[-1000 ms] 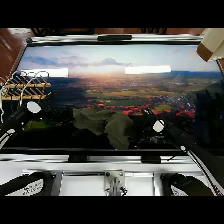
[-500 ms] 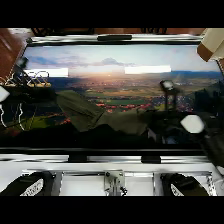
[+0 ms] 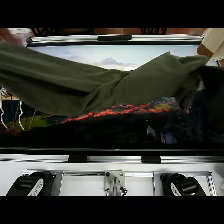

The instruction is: Fold the shirts.

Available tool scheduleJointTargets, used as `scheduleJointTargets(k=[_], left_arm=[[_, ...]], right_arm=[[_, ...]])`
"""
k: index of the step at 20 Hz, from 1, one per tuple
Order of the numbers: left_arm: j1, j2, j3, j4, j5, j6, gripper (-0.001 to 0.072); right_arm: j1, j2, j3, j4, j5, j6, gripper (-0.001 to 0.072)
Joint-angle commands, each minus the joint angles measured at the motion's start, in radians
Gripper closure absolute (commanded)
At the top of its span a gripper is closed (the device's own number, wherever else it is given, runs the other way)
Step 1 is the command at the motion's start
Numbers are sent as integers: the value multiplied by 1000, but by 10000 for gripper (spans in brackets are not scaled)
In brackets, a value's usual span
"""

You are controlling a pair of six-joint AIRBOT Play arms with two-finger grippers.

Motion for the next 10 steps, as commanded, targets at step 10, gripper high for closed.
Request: scheduleJointTargets(k=[10], left_arm=[[1,41,-514,122,-216,-74,674]], right_arm=[[-2,23,-496,-58,365,108,652]])
